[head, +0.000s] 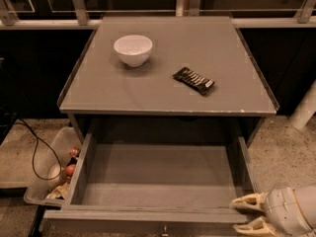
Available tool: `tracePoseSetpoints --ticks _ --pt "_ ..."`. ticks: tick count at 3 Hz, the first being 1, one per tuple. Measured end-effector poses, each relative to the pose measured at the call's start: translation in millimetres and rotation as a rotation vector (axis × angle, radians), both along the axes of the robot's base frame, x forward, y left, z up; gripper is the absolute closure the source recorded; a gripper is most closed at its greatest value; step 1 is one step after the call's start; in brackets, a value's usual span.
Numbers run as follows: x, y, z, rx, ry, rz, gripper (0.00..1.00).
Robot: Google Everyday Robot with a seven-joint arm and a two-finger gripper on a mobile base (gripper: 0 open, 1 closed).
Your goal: Open top drawer
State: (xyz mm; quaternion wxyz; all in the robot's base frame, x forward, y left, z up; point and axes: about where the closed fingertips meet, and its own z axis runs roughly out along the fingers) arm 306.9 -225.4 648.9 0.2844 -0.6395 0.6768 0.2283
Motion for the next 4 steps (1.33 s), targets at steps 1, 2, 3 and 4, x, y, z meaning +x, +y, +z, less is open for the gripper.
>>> tracePoseSetpoints --ticks 1,2,3,4 --pt "-26.3 -3.1 4.6 0.000 0.013 0.014 1.00" --pt "-25.0 -2.4 4.1 0.000 0.013 0.014 0.81" --pt "-25.0 -2.4 4.1 0.000 0.013 0.014 0.58" --pt "-25.0 -2.4 4.1 0.000 0.013 0.014 0.34"
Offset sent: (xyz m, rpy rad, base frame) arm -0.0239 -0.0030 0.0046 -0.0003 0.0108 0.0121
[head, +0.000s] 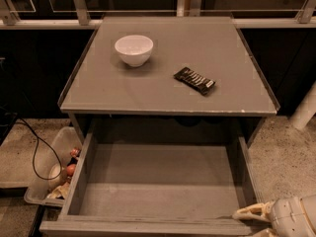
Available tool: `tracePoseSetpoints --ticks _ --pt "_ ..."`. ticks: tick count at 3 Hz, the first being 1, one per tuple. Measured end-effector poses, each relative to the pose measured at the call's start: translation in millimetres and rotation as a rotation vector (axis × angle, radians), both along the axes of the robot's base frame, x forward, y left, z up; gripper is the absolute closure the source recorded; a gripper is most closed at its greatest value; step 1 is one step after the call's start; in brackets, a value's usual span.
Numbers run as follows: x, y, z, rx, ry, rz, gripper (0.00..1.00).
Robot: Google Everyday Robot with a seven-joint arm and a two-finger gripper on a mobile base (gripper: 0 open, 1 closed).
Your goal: Open top drawer
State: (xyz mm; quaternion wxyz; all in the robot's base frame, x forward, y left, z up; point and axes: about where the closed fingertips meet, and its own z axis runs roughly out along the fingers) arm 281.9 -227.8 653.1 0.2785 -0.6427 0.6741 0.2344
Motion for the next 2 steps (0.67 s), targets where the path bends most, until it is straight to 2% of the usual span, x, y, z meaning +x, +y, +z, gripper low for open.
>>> tracePoseSetpoints --ticks 1,2 --pt "0.0 0.0 0.0 0.000 0.000 0.000 0.11" --pt "0.0 0.0 0.0 0.000 0.000 0.000 0.00"
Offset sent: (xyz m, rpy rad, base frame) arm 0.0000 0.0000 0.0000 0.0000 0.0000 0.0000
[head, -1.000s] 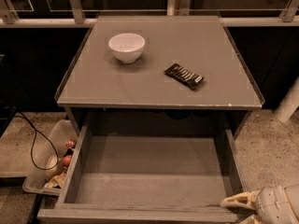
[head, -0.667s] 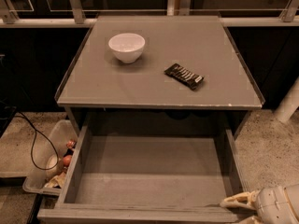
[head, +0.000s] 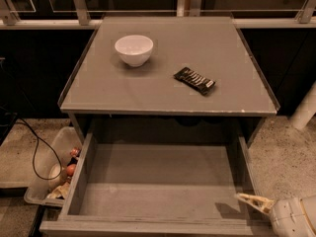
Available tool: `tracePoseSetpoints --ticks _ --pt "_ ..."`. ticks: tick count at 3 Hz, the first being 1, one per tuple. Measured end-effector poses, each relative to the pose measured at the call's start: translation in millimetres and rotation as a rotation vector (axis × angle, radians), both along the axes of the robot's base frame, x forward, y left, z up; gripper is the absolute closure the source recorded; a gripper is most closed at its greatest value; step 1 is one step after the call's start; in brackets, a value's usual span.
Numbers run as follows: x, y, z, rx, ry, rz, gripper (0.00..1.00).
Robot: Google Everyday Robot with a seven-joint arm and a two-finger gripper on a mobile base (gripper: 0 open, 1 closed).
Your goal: Open top drawer
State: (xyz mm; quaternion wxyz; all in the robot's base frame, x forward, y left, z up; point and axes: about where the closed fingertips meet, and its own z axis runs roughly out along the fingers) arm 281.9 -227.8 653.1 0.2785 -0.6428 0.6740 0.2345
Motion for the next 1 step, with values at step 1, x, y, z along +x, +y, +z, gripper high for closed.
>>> tracePoseSetpoints --ticks 1 --pt "0.0 0.0 0.0 0.000 0.000 0.000 0.00"
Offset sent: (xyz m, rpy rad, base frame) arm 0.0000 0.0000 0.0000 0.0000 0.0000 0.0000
